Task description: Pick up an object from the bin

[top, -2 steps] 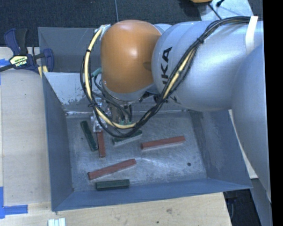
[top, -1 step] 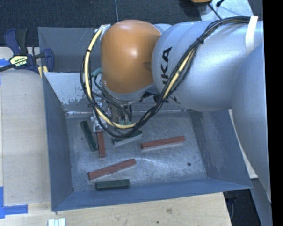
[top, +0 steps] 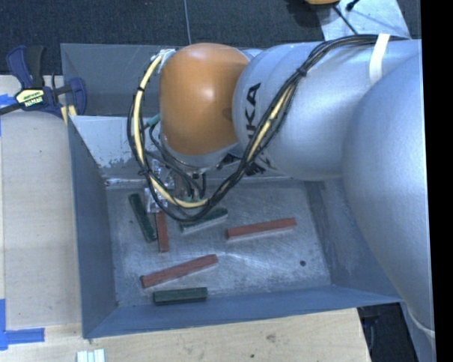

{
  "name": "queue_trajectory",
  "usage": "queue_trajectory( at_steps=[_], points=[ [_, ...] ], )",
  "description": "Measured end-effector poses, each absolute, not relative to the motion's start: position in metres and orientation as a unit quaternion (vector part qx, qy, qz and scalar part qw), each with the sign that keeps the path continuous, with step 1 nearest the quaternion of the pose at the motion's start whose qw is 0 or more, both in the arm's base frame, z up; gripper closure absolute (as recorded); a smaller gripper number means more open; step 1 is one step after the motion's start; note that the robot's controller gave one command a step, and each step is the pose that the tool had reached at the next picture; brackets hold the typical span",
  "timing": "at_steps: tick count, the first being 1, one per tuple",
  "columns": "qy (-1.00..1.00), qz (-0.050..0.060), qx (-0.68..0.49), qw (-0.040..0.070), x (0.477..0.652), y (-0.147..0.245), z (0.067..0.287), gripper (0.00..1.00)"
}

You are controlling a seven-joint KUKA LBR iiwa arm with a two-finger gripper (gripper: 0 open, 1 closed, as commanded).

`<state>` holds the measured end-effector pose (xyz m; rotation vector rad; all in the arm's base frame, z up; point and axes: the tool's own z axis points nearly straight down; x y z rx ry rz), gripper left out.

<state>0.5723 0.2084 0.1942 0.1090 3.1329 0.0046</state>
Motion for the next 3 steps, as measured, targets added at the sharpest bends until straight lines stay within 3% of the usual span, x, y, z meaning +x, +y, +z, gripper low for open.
queue_trajectory(
  at_steps=[1, 2, 3],
  points=[
    [0.999, 0.001, 0.045, 0.002, 0.573, 0.207, 0.184, 1.0],
    [1.0, -0.002, 0.0, -0.005, 0.553, 0.208, 0.209, 1.0],
    [1.0, 0.003, -0.002, 0.008, 0.543, 0.22, 0.209, 1.0]
  ],
)
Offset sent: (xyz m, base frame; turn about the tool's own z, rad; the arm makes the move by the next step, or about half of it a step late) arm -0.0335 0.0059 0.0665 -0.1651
